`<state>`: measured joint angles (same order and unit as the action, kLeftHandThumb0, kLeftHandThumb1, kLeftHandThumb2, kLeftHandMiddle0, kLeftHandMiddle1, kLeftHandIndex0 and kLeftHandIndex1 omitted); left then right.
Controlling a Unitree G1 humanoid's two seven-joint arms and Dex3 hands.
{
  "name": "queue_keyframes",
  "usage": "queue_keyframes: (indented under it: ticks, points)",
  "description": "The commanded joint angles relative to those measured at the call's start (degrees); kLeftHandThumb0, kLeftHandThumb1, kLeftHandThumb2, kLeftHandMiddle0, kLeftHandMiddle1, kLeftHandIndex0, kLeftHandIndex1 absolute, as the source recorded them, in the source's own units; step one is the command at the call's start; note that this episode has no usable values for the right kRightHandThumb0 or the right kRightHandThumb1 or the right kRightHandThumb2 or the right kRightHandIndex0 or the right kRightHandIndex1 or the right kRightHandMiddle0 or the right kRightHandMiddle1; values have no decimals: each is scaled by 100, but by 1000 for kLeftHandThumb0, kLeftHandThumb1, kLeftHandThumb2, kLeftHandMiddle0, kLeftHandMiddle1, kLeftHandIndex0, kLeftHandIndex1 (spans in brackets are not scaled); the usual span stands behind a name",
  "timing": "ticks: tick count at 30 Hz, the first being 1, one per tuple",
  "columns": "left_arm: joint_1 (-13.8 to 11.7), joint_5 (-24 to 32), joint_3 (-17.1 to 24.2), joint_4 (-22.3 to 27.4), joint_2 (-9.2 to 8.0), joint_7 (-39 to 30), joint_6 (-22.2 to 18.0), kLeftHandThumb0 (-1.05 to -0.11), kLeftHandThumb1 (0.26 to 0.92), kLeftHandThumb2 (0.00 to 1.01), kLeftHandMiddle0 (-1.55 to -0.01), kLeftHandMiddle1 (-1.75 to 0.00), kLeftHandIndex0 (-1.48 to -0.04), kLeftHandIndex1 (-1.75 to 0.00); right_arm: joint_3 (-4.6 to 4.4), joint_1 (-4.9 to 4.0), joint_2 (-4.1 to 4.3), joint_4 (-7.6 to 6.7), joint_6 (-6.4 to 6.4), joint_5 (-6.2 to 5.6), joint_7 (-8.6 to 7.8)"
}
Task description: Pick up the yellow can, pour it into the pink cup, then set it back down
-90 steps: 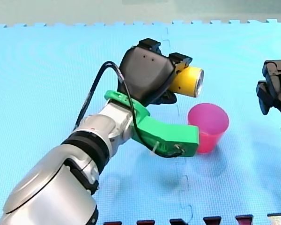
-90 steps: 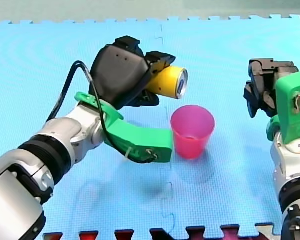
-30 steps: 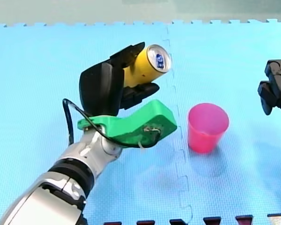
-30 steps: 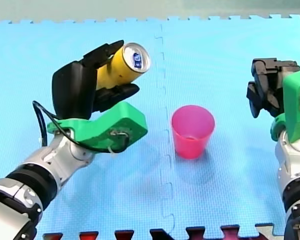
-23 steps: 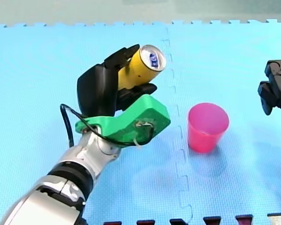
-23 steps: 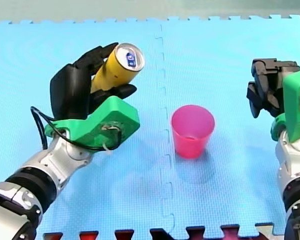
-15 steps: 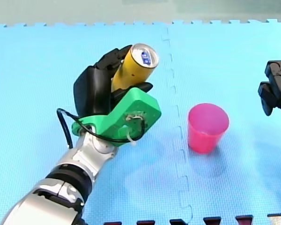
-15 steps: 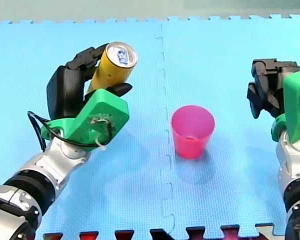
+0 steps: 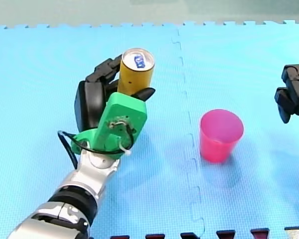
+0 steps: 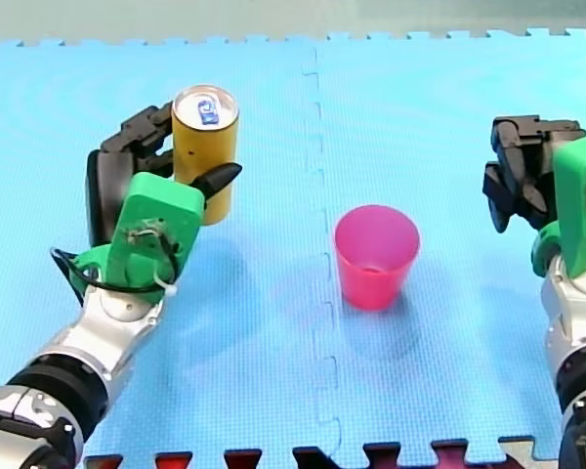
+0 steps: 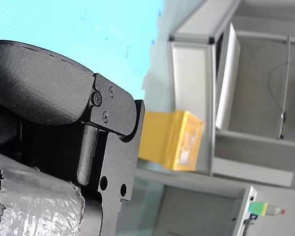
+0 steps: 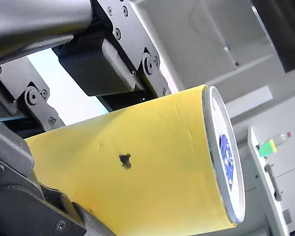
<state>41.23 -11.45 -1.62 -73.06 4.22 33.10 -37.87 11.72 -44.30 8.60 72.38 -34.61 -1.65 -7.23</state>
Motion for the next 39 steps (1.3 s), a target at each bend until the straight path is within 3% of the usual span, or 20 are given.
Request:
queue_keyframes:
  ticks: [1,14,21,32,39]
  points:
    - [-79,148,152,44,-39,-188,-180,-425,802,3,-1289,-22,-1208,-3,-1,-36,46,12,22,6,-8]
    - [-229,799,745,115,48,-1191,-301,-399,814,3,-1303,-16,-1202,0,-64,-44,98,24,25,72,-81]
    - [-276,855,861,126,70,-1319,-334,-387,813,1,-1305,-11,-1199,0,-74,-43,104,28,28,92,-46]
    - [-295,424,641,121,5,-958,-374,-378,815,1,-1303,-5,-1192,0,-68,-37,100,34,37,87,-16]
    - [-236,-449,29,-2,-144,-127,30,-375,816,1,-1302,-3,-1189,0,-75,-27,114,44,33,98,-18]
